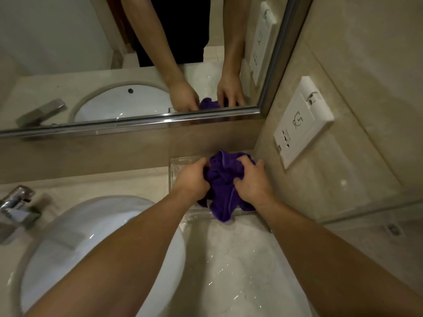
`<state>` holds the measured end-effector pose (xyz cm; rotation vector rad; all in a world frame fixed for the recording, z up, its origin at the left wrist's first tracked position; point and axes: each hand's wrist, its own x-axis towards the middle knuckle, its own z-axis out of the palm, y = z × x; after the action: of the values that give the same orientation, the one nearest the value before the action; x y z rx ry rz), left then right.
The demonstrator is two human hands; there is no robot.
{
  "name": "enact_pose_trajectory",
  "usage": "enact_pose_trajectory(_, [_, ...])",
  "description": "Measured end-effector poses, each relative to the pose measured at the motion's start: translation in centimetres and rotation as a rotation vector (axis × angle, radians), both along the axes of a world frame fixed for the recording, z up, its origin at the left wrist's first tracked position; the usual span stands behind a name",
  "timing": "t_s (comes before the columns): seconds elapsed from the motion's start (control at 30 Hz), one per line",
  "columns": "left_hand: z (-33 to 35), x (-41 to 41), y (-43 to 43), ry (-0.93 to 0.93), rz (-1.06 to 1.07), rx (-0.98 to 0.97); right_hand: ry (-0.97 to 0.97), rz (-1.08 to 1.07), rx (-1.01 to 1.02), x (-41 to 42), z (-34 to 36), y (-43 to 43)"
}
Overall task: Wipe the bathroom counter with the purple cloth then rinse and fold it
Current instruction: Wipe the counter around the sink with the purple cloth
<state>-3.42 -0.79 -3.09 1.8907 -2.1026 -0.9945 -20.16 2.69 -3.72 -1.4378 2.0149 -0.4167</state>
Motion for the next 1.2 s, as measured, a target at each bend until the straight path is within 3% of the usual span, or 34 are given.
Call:
enact_pose_trajectory(0.37, [6.7, 6.1, 8.3, 0.056, -0.090, -0.224, 0.075, 0.062, -0.243, 0.0, 7.7, 9.4])
enact_pose_trajectory(0.53, [7.6, 6.7, 13.3, 0.135, -0.130, -0.403, 0.157, -0.010, -0.406, -0.2, 9.4, 14.7])
enact_pose_trajectory(0.6, [6.7, 6.9, 15.1, 0.091, -0.167, -0.386, 0.205, -0.042, -0.334, -0.5, 8.8, 16.6])
enact_pose_trajectory(0.77, [2.1, 8.2, 18.7, -0.026, -0.187, -0.091, 0.222, -0.134, -0.039, -0.8, 5.2, 21.3])
enact_pose_trajectory(0.9, [-1.4, 8.6, 20.2, -0.068, -0.184, -0.034, 0.191, -0.104, 0.038, -0.8, 1.2, 23.1])
enact_pose_trajectory(1.0, [-3.6, 7.6, 20.4, -0.096, -0.208, -0.063, 0.171, 0.004, 0.050, -0.6, -1.8, 22.5])
enact_pose_trajectory(1.2, [-8.1, 3.9, 18.7, -0.241, -0.397, -0.089, 0.311, 0.329, 0.137, 0.3, -6.6, 18.7])
